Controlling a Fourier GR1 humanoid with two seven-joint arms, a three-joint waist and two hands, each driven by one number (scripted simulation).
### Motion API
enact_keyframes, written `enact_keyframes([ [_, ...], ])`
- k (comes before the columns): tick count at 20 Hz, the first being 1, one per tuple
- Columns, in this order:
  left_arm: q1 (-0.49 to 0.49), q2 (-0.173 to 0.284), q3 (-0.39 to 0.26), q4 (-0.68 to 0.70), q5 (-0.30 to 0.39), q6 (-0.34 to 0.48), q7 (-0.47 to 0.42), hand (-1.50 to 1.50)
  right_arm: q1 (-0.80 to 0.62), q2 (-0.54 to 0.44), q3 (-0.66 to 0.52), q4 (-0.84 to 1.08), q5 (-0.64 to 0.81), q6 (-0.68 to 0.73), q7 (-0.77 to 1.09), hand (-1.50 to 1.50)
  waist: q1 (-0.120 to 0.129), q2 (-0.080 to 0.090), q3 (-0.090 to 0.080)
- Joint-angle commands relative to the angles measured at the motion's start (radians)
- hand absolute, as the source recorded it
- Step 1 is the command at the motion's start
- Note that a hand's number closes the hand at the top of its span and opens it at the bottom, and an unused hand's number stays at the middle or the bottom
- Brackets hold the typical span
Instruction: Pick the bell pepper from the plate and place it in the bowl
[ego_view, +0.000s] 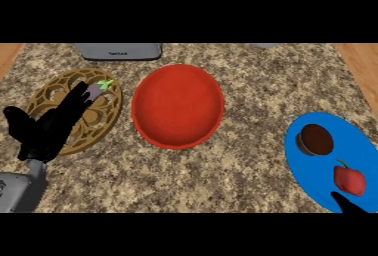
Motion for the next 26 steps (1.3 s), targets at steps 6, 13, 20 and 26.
enact_keyframes([
  [6,-0.034,-0.006,0.0,0.009,0.003,-0.027,0.016,0.0,-0.04,-0.074,0.039,-0.223,0.272,0.457,0.586,-1.5,0.032,0.01,-0.001],
  [13,-0.038,-0.035,-0.022,-0.056,-0.032,0.016,0.07,0.0,-0.36,-0.068,0.148,-0.264,0.292,0.871,0.948,-1.5,0.045,0.001,0.006],
  [20,-0.039,-0.026,0.017,-0.004,-0.031,-0.023,0.058,0.0,-0.486,0.023,0.197,-0.201,0.292,1.081,1.126,-1.5,0.022,-0.002,0.006],
  [26,-0.02,-0.04,0.038,0.005,-0.042,-0.036,0.037,0.0,-0.457,0.035,0.13,-0.204,0.269,1.117,1.09,-1.5,0.007,-0.004,0.007],
])
